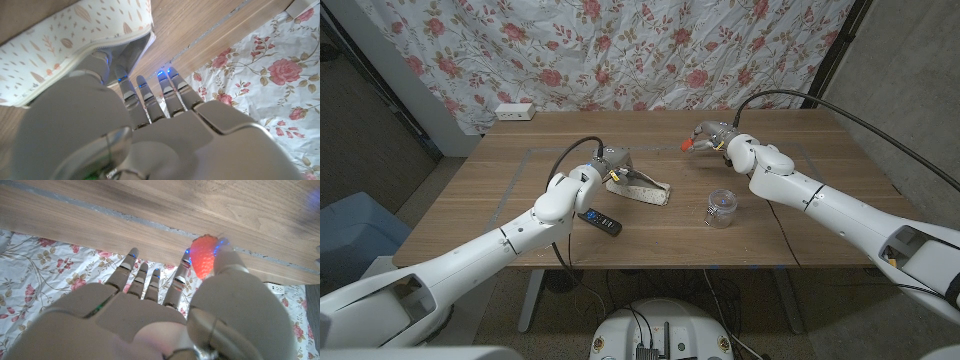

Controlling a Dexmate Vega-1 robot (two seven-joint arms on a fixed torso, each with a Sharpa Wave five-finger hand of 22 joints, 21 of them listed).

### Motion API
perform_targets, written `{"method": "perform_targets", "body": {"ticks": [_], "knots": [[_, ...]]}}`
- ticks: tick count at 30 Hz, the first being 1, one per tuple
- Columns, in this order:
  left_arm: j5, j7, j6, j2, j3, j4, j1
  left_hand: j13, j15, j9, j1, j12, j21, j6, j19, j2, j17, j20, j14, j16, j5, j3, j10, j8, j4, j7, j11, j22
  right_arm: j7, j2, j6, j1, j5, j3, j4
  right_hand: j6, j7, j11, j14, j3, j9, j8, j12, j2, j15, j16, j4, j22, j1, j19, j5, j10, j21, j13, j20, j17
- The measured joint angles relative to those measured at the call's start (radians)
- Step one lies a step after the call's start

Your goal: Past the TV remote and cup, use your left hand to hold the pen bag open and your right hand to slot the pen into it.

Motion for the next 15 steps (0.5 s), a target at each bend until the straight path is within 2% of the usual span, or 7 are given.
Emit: {"method": "perform_targets", "body": {"ticks": [10, 15], "knots": [[-0.005, -0.026, -0.027, 0.002, 0.000, 0.007, -0.014, 0.000, 0.002, 0.000, 0.000, -0.001, 0.000, -0.030, -0.009, 0.000, 0.000, -0.002, -0.016, 0.000, 0.000, -0.014, -0.021, 0.000, 0.003, -0.002, 0.007, 0.000, -0.002, -0.005, -0.003, -0.004, 0.000, 0.000, -0.015, 0.000, 0.000, 0.000, 0.000, 0.000, 0.000, 0.003, 0.000, 0.000, 0.000, 0.000, 0.000, 0.000, 0.000, 0.000, 0.000, 0.000, 0.000, 0.000, 0.000, 0.000], [-0.007, -0.038, -0.035, 0.005, 0.000, 0.007, -0.019, 0.000, 0.002, 0.000, 0.004, -0.004, 0.000, -0.048, -0.015, -0.004, 0.000, -0.004, -0.027, 0.000, 0.000, -0.021, -0.031, 0.000, 0.004, 0.001, 0.002, 0.000, -0.002, -0.006, -0.003, -0.005, -0.001, 0.000, -0.028, 0.000, 0.000, 0.000, 0.000, 0.000, 0.000, 0.003, 0.000, 0.000, 0.000, 0.000, 0.000, 0.000, 0.000, 0.000, 0.000, 0.000, 0.000, 0.000, 0.000, 0.000]]}}
